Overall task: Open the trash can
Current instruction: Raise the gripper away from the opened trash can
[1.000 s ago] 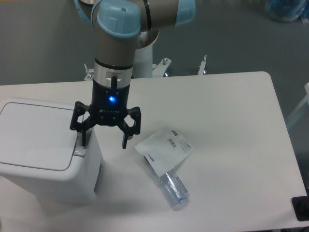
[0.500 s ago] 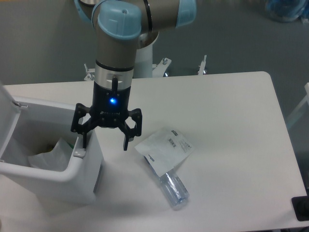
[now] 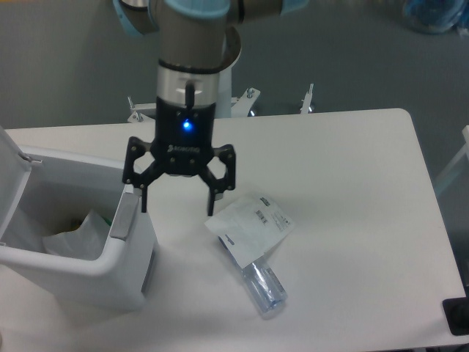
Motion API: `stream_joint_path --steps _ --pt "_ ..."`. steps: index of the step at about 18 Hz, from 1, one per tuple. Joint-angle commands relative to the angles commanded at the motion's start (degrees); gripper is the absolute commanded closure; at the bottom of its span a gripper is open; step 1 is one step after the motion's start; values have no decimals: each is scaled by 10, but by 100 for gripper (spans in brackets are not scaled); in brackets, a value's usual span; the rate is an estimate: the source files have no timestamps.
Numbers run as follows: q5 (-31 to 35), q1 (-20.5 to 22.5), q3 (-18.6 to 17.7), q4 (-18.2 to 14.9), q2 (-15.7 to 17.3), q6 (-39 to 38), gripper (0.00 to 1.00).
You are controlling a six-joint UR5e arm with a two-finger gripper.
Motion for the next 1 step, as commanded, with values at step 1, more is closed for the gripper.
stream_joint_path --steps 1 --pt "5 3 0 0 0 4 0"
